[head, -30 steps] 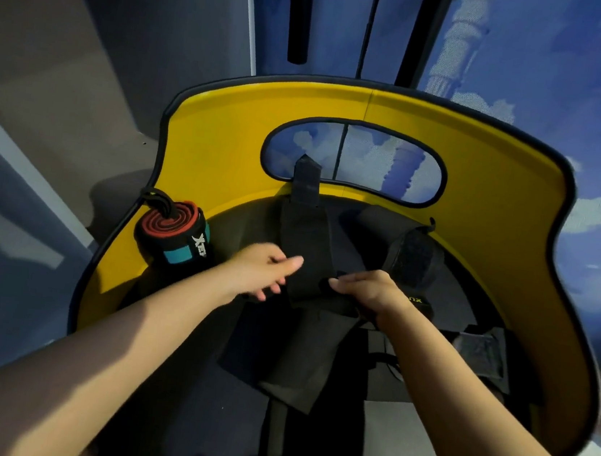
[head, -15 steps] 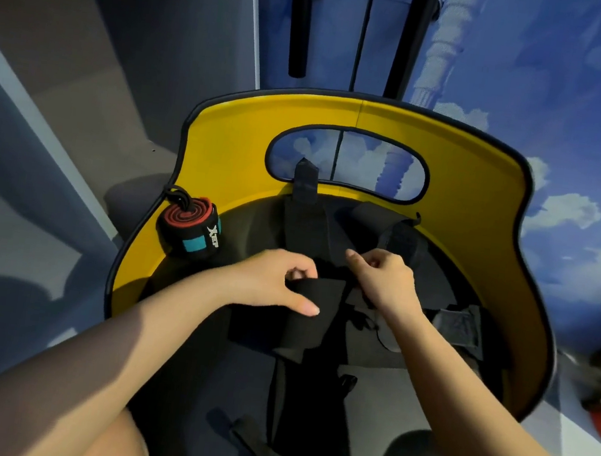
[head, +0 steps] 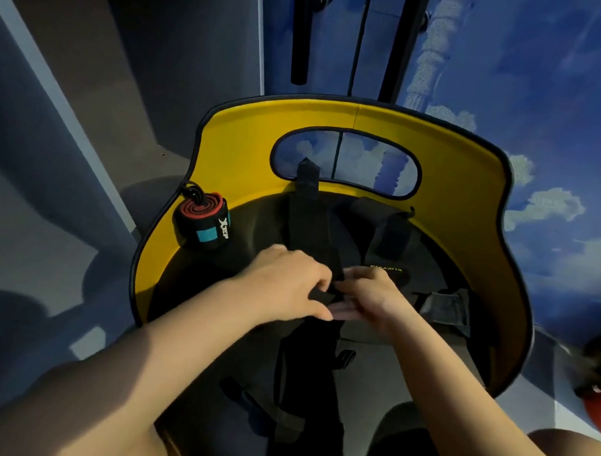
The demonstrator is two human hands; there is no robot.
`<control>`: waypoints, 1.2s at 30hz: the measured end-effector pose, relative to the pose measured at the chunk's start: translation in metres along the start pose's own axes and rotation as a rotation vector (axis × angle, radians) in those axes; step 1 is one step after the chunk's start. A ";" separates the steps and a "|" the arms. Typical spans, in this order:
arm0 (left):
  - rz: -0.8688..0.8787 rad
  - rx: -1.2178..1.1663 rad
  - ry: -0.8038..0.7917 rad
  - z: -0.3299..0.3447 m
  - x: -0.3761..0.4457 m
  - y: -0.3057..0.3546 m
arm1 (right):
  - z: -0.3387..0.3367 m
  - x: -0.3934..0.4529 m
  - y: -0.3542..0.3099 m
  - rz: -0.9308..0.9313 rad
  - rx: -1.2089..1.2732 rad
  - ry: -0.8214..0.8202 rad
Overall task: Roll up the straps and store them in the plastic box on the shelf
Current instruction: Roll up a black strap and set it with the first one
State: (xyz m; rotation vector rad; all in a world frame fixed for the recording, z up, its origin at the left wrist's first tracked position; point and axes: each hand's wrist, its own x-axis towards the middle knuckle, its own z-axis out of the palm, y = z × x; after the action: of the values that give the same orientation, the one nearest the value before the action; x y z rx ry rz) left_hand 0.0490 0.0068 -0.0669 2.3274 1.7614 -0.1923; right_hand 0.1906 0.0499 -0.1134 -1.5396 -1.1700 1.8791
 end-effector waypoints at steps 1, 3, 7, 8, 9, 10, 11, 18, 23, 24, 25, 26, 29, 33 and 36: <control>-0.007 0.003 -0.037 -0.003 -0.004 -0.008 | 0.001 0.001 0.004 -0.035 0.001 -0.019; -0.016 0.028 -0.132 -0.004 -0.011 -0.026 | 0.002 0.003 0.010 -0.089 0.021 -0.043; -0.060 -0.062 -0.173 0.003 -0.023 -0.044 | 0.006 0.009 0.022 -0.138 0.106 0.010; -0.040 -0.057 -0.130 0.005 -0.026 -0.043 | 0.007 0.011 0.024 -0.141 0.139 0.039; -0.015 -0.019 -0.089 0.007 -0.029 -0.039 | 0.007 0.013 0.026 -0.138 0.169 0.070; 0.011 0.043 -0.049 0.009 -0.031 -0.034 | 0.009 0.011 0.026 -0.130 0.191 0.087; 0.032 0.107 -0.009 0.012 -0.034 -0.027 | 0.009 0.011 0.028 -0.115 0.194 0.100; -0.035 0.253 0.018 0.034 -0.044 0.025 | 0.020 -0.010 0.052 0.050 0.135 0.090; -0.112 0.118 -0.096 0.051 -0.054 0.039 | 0.024 -0.003 0.052 -0.081 0.070 0.109; -0.136 0.037 -0.117 0.053 -0.059 0.033 | 0.024 -0.001 0.050 -0.101 0.082 0.094; -0.153 -0.042 -0.130 0.055 -0.065 0.027 | 0.024 0.000 0.048 -0.124 0.069 0.089; -0.167 -0.096 -0.121 0.058 -0.070 0.023 | 0.023 0.002 0.046 -0.156 0.010 0.098; -0.210 -0.117 -0.032 0.068 -0.079 0.024 | 0.012 -0.003 0.047 -0.342 -0.463 0.254; -0.206 -0.015 -0.025 0.075 -0.074 0.040 | -0.013 0.000 0.071 -0.576 -0.882 0.209; -0.208 0.065 -0.062 0.072 -0.069 0.050 | -0.028 0.012 0.086 -0.537 -1.143 0.091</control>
State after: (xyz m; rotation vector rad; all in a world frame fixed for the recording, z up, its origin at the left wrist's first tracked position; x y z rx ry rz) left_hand 0.0801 -0.0885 -0.1164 2.1526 1.9925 -0.3561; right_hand 0.2281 0.0211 -0.1916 -1.4744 -2.5126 0.7306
